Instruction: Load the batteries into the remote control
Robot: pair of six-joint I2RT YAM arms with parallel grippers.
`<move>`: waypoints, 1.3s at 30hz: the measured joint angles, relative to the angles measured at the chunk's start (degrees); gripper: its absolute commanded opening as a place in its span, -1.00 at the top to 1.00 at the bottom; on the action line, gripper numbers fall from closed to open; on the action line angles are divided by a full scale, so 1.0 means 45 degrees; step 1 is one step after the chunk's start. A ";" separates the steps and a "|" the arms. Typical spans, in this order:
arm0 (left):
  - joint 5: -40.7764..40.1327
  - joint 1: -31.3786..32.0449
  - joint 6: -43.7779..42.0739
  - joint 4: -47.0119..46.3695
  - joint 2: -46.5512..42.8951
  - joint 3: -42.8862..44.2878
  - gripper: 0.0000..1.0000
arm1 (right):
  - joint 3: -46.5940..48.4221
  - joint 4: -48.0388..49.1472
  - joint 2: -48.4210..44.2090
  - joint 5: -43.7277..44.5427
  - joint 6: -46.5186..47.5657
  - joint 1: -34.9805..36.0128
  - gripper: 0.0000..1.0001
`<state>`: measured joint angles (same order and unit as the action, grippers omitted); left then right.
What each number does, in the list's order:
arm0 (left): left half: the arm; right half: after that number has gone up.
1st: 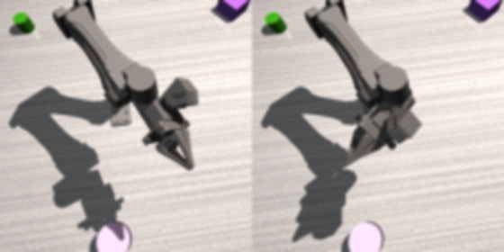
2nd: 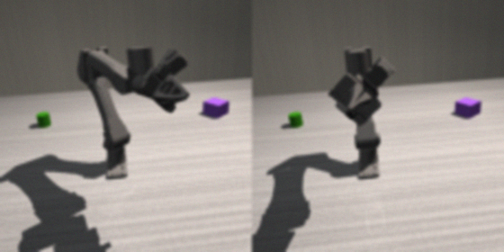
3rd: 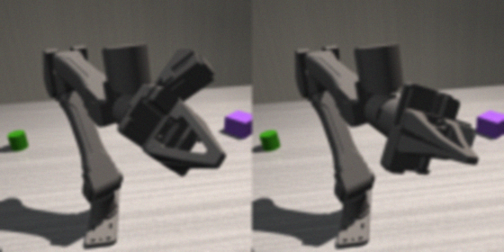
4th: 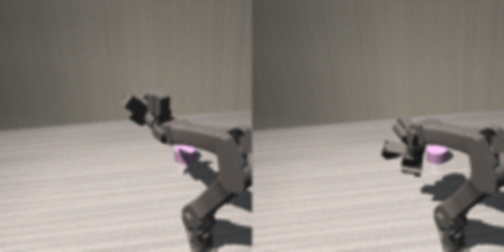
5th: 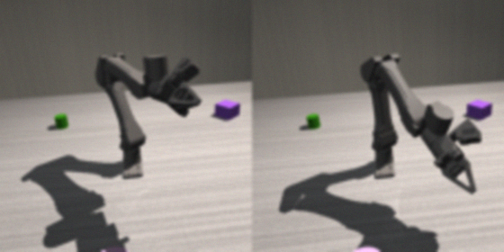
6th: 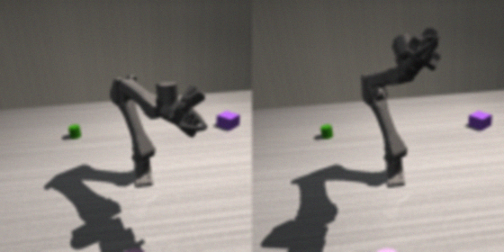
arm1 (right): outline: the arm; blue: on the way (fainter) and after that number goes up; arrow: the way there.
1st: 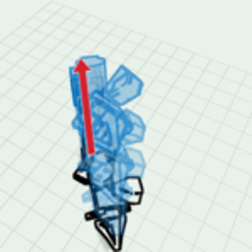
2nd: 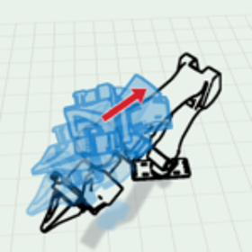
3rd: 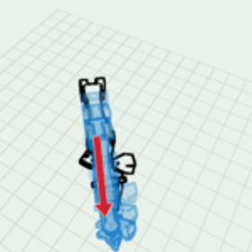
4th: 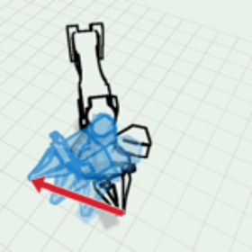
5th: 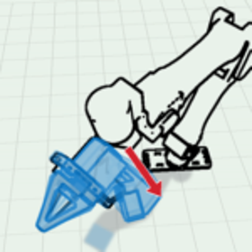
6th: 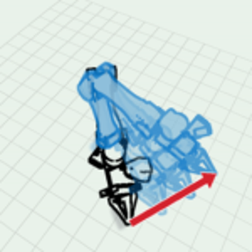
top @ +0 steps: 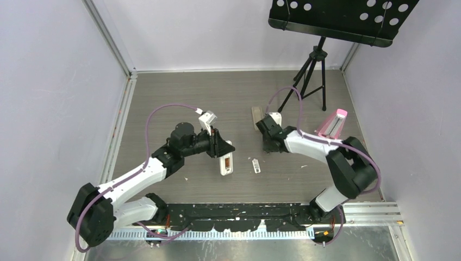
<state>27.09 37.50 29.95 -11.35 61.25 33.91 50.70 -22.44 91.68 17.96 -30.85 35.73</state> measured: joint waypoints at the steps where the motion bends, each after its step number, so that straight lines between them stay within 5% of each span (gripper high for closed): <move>1: -0.0087 0.0000 0.0185 -0.0005 0.0097 0.0000 1.00 | -0.0267 0.0121 -0.0418 0.0102 0.0000 0.0185 0.82; 13: -0.1234 0.0000 0.2380 -0.0053 0.1059 0.0005 1.00 | -0.2322 0.4143 -0.5751 0.1375 -0.0209 0.4352 0.81; 22: -0.1753 0.0000 0.3983 0.1083 0.1588 0.0563 1.00 | -0.3366 0.7247 -0.5892 0.1579 -0.0160 0.6241 0.77; 39: -0.1758 -0.0194 0.5333 0.2021 0.1598 0.0986 1.00 | -0.4342 0.9287 -0.6368 0.0850 -0.0151 0.6625 0.77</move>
<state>19.18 36.62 53.95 -2.26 68.45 38.35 31.16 19.35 63.02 21.78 -31.53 65.54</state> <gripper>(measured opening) 0.264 0.148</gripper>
